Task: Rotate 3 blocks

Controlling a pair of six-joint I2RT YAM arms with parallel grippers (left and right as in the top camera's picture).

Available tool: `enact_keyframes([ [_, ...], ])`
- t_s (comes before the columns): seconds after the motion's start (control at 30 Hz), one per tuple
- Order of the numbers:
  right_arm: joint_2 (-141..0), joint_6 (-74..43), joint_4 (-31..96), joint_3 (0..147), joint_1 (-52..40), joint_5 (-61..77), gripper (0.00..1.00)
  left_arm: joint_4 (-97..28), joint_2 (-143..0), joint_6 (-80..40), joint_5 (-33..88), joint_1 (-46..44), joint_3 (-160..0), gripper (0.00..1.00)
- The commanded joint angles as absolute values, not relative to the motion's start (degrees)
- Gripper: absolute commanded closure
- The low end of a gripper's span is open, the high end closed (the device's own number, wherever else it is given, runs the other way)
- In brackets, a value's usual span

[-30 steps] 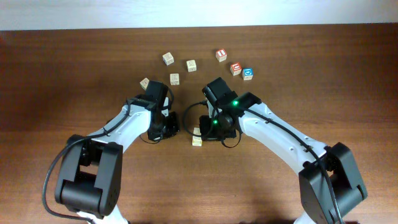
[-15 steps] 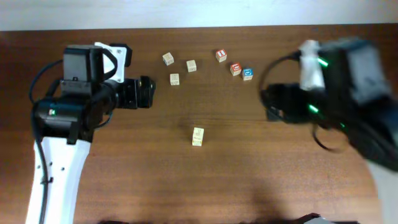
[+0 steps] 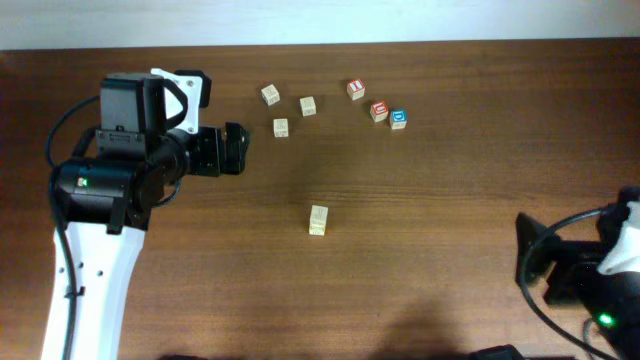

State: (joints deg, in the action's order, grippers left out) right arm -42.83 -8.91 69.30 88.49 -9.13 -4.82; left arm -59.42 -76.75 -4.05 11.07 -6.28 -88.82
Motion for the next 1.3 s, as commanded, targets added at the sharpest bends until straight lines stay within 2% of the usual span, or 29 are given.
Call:
enact_keyframes([
  [0.0,-25.80,3.18,54.19,61.78,-1.76,6.15,0.02,-59.07,-76.38,-3.14,10.87,-6.22,-89.19,0.01],
  [0.23,-4.80,3.20,13.63,16.43,1.56,12.56,0.02,-59.07,-76.38,-3.14,10.87,-6.22,-89.19,0.01],
  [0.37,-0.19,3.20,1.69,0.93,1.52,10.87,0.02,-59.07,-76.38,-3.14,10.87,-6.22,-89.19,0.01],
  [0.47,-0.19,3.18,4.05,0.32,1.52,6.07,0.02,-59.07,-76.38,-3.14,10.87,-6.22,-89.19,0.01],
  [1.2,-0.19,3.18,4.01,0.32,1.52,5.93,0.02,-59.16,-74.91,-3.11,10.79,-6.22,-87.92,0.01],
  [1.27,-0.19,3.18,4.01,0.32,1.52,5.93,0.02,-58.98,-70.96,-3.07,5.54,-6.15,-84.49,0.01],
])
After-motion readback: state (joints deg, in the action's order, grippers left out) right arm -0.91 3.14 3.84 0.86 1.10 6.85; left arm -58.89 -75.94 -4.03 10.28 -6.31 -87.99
